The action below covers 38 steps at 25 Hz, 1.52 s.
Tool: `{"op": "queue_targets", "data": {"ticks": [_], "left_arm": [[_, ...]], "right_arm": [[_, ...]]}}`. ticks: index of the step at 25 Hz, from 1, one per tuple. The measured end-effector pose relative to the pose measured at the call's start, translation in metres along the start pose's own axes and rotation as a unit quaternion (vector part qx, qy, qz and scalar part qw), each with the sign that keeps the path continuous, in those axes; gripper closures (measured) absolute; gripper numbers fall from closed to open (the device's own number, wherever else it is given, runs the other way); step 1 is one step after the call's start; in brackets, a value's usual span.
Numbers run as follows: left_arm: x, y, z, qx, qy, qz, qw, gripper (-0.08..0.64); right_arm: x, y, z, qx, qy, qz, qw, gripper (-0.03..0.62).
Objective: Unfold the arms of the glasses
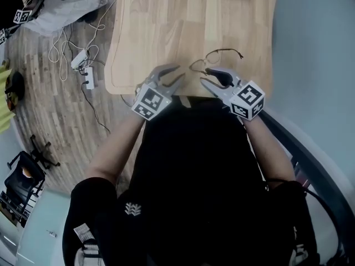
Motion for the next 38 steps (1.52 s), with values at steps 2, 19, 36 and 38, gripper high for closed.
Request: {"op": "queue_targets", "data": {"ticks": [2,19,36,38], "left_arm": [[-0.006,-0.001,0.005,0.003,0.011,0.004,0.9999,0.445],[-0.022,0.0,0.038,0.01,0.059,0.02,0.998,0.445],[-0.048,0.121,0.058,0.138,0.194,0.017,0.9712,0.54],[-0.049,0.126,0.061,0.147,0.215,0.011,0.9655,0.555]], "right_arm": [[-0.007,0.001,-0.004,-0.006,0.013,-0.001,1.0,0.46],[-0.042,0.008,-0.032,-0.028,0.069,0.027,0.997,0.46],[0.0,0.073,0.085,0.11,-0.182,0.166,0.963,0.46],[0.005,0.071,0.096,0.118,-0.196,0.156,0.961,0.468]]}}
Point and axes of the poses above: the fingertips, and each gripper's own axes: z backward along the fingers, x to its right, y out of its top, the point moved 5 cm from there along z, backward along the fingers, and after that the axes turned 12 degrees about y, right-handed, at the moved point
